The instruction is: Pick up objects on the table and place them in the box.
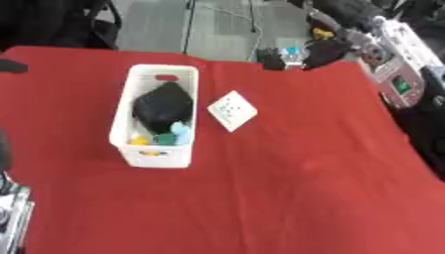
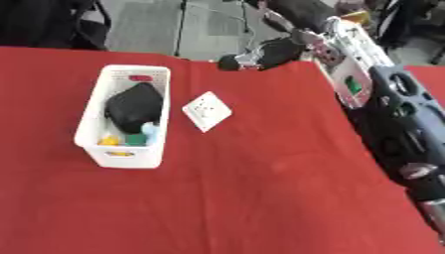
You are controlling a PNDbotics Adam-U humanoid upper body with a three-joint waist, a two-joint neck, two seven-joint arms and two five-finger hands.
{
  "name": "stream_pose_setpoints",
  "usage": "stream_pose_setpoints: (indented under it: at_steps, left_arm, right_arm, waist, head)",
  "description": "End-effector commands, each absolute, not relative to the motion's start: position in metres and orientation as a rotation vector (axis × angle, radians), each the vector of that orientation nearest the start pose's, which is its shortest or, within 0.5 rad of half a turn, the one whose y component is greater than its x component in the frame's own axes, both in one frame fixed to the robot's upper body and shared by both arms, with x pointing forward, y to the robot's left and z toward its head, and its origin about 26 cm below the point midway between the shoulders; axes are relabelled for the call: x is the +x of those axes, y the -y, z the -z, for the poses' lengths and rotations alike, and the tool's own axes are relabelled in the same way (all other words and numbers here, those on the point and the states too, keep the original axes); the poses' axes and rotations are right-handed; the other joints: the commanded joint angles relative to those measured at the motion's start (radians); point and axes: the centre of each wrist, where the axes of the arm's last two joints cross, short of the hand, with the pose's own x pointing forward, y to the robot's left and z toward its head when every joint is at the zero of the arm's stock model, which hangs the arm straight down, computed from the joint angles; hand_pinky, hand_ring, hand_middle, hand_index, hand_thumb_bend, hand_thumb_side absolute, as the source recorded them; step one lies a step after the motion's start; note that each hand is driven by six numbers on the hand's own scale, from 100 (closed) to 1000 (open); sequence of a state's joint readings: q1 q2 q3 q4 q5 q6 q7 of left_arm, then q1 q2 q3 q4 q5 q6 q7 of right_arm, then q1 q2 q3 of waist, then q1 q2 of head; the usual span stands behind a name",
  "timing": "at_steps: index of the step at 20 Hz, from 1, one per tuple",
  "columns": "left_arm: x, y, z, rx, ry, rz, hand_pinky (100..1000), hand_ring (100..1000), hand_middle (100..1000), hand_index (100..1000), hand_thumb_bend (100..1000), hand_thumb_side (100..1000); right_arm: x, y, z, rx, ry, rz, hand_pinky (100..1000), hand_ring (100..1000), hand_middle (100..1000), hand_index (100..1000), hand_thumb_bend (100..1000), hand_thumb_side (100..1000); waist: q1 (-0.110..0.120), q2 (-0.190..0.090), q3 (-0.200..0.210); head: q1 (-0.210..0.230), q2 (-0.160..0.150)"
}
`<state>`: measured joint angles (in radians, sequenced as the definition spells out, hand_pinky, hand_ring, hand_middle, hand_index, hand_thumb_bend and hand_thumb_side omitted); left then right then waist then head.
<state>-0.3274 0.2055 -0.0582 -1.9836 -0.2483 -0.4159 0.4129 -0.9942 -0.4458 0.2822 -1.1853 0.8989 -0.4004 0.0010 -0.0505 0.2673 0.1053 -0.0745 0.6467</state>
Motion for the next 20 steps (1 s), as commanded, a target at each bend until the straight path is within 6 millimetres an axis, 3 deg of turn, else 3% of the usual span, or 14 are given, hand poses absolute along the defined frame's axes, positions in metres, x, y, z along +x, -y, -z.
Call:
stream_pose_setpoints:
  at_steps: [1, 6, 9, 15, 20]
  left_arm:
    - [0.302, -0.221, -0.201, -0.363, -3.443, 0.015, 519, 915, 931, 807, 134, 1000]
    - [0.303, -0.22, -0.201, -0.354, -3.446, 0.015, 519, 918, 932, 800, 133, 1000]
    - [0.303, -0.22, -0.201, -0.353, -3.448, 0.015, 518, 920, 933, 798, 133, 1000]
    - [0.303, -0.219, -0.201, -0.349, -3.45, 0.014, 518, 921, 933, 794, 132, 1000]
    - [0.303, -0.218, -0.201, -0.341, -3.451, 0.016, 516, 923, 934, 792, 131, 1000]
  right_arm:
    - [0.457, 0.204, -0.26, 1.287, -2.493, 1.916, 854, 909, 839, 932, 888, 891]
    - [0.457, 0.191, -0.251, 1.235, -2.477, 2.021, 877, 930, 854, 947, 912, 764]
    - [0.455, 0.186, -0.249, 1.234, -2.473, 2.036, 891, 938, 861, 950, 911, 733]
    - [0.449, 0.174, -0.243, 1.274, -2.433, 2.044, 867, 923, 848, 934, 884, 750]
    - [0.453, 0.175, -0.23, 1.195, -2.498, 2.023, 835, 906, 828, 930, 867, 774]
  waist:
    - [0.005, -0.014, 0.001]
    - [0.007, -0.014, 0.002]
    - [0.008, -0.014, 0.004]
    - [0.008, -0.011, 0.006]
    - [0.01, -0.005, 0.012]
  head:
    - [-0.005, -0.015]
    - [-0.01, -0.014]
    - [-0.012, -0.014]
    - [-0.018, -0.015]
    - [-0.028, -0.024]
